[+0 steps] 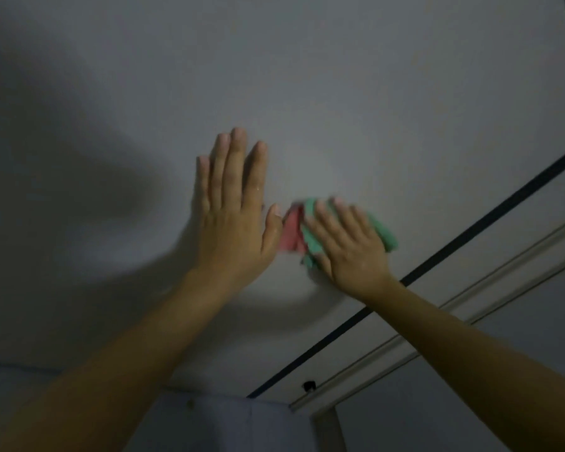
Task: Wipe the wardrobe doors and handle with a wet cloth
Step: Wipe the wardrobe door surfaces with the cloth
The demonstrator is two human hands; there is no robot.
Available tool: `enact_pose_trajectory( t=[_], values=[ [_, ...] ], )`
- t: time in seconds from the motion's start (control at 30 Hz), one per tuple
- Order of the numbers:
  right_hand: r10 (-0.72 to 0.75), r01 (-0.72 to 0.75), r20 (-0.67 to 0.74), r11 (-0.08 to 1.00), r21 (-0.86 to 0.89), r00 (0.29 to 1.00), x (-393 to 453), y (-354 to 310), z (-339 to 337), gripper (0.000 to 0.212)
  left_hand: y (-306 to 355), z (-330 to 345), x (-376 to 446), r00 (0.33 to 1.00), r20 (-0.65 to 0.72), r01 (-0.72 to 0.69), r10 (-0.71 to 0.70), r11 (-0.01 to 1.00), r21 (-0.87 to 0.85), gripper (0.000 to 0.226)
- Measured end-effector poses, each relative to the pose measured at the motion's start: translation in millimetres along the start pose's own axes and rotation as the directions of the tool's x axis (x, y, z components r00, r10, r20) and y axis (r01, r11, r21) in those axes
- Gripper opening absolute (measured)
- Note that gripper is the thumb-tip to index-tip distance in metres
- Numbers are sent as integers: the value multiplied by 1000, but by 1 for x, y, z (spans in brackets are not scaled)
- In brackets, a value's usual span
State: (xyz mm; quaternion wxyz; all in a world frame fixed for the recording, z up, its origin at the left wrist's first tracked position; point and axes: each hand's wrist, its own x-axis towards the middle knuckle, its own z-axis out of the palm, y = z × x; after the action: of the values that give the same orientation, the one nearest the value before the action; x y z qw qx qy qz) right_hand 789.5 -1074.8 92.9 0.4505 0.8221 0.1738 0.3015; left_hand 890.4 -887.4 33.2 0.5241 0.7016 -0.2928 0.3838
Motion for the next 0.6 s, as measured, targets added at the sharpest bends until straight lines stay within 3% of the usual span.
enact_pose_trajectory(
  t=[0.03,0.13,0.23,0.37,0.43,0.5,0.6],
  values=[
    [122,-121,-62,992,22,991,18,1,-1,60,0,3,0,1000,-24,4,-4,1000,1,66],
    [440,-432,-206,898,85,874,62,-12,6,61,-7,8,-1,998,-52,-23,25,999,39,64],
    [398,-391,-146,917,76,906,31,-42,23,60,-13,11,-2,995,-67,-67,69,997,34,61],
    [258,-259,21,961,93,966,-23,-61,20,59,-4,12,-2,997,-73,-3,3,1000,-4,66],
    [296,-299,50,952,71,954,-8,-47,7,60,8,11,-1,997,-76,-9,6,999,-41,66],
    [502,-497,-21,861,111,865,25,-31,-3,62,17,15,0,997,-64,-44,40,997,-65,65],
    [784,-735,-135,617,280,606,61,-28,0,61,28,26,-3,999,-29,-37,35,997,-64,65]
  ],
)
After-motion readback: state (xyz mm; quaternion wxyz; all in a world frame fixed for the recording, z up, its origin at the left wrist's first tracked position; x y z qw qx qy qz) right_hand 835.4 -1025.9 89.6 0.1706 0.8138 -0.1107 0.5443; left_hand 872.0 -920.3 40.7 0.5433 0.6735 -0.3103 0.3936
